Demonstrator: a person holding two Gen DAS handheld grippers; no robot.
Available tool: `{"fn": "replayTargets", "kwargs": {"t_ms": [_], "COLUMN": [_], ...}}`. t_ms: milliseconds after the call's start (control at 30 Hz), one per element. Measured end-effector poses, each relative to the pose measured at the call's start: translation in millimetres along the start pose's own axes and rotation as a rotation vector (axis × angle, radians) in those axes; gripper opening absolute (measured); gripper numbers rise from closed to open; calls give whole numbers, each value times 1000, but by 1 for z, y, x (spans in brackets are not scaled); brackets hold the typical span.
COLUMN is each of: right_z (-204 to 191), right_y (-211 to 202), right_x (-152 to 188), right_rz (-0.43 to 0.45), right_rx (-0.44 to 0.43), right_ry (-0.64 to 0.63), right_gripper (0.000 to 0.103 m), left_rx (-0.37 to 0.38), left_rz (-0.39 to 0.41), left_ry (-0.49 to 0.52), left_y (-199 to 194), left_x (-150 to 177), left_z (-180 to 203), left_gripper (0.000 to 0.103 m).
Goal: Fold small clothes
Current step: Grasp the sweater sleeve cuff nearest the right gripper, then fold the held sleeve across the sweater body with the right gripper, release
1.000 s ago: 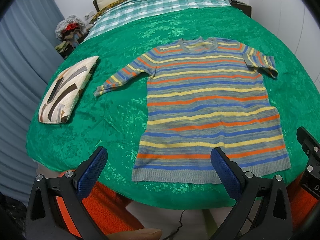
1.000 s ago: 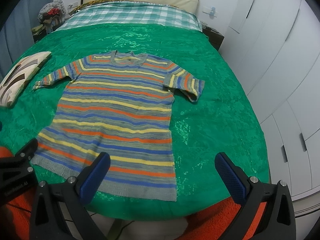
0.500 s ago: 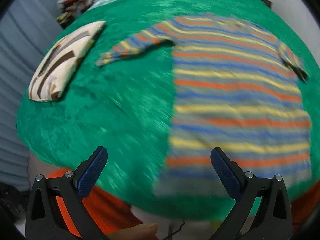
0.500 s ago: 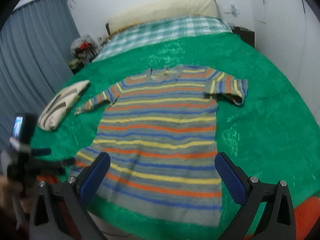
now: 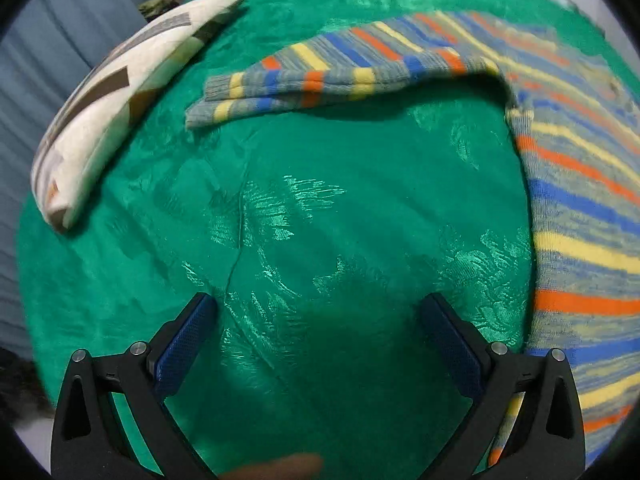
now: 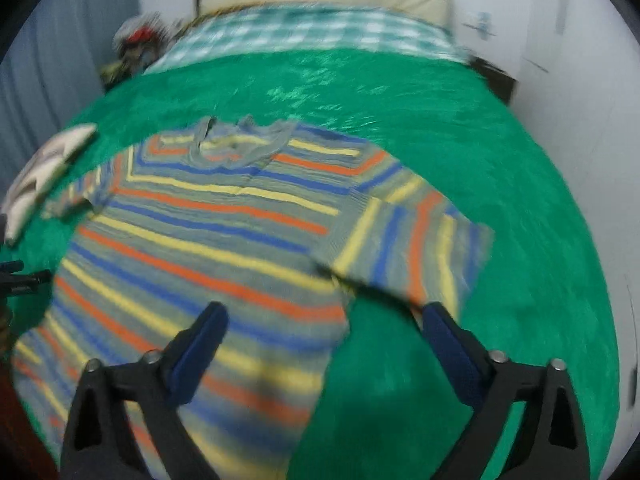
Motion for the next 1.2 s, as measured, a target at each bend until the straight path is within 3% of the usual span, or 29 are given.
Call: {"fn": "replayTargets", "kwargs": {"t_ms": [100,133,167,200,267,333,400,500,600,633,733,833,933,1033,1100,1133,1167,1200], "right_z": [-5,-4,-3,7,27,72,122,193,228,227,200,142,59,2,0,16,29,51], "right_y": [39,49,61,68,54,21,-7,-20,-4,-1,-1,-5,5,38,71,81,79,68], "right_x": [-23,-25,-25,-24,-21,-8,18,69,112,117,97,51,-1,-23,-30,-30,-29,-26], "right_rz": [-45,-64,-102,-142,-111,-37,14,20,-36,-47,-35,14,21,-46,-130,-167,-161,-120], "right_rx": [53,64,73,70,25,3,-2,-16,-92,-105,-137,-194,-204,-95,-39,-50,-84,-170], "right_ry": [-77,-91,-103,-85,-2,142,291,537,671,678,581,414,159,-54,-58,20,93,203], "right_gripper": [84,67,38,23,14,7,6,5,6,12,34,73,74,71,38,3,4,3], "left_rx": [34,33,25,21,34,51,53,49,54,57,63,64,66,69,73,76,79,82], "left_rz": [74,91,98,99,97,97,99,106,118,122,134,139,141,139,138,138,139,141], "left_ry": [-56,-64,-63,-61,-70,-84,-90,-90,-92,-93,-96,-97,-97,-98,-98,-98,-99,-99], "left_y": [-3,-3,-4,-4,-4,-3,-3,-3,-1,-1,-2,-3,-3,-3,-4,-4,-4,-4], "left_x": [11,13,14,15,17,19,20,21,16,16,19,19,20,19,20,19,19,20], "left_z": [-5,-5,-4,-3,-6,-7,-6,-7,-6,-7,-7,-7,-7,-8,-8,-9,-9,-9], "left_gripper": [103,103,103,103,103,103,103,103,103,103,103,103,103,103,103,103,103,103]}}
Point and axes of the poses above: each gripper's, at about its wrist camera, not at the fingertips, and y roughly the way its jaws point, z to its right, x to its underside, the point moved 6 cm from there along y, roughly the way its jaws point, and after that the axes turned 12 degrees about -z, right-handed, at the moved point
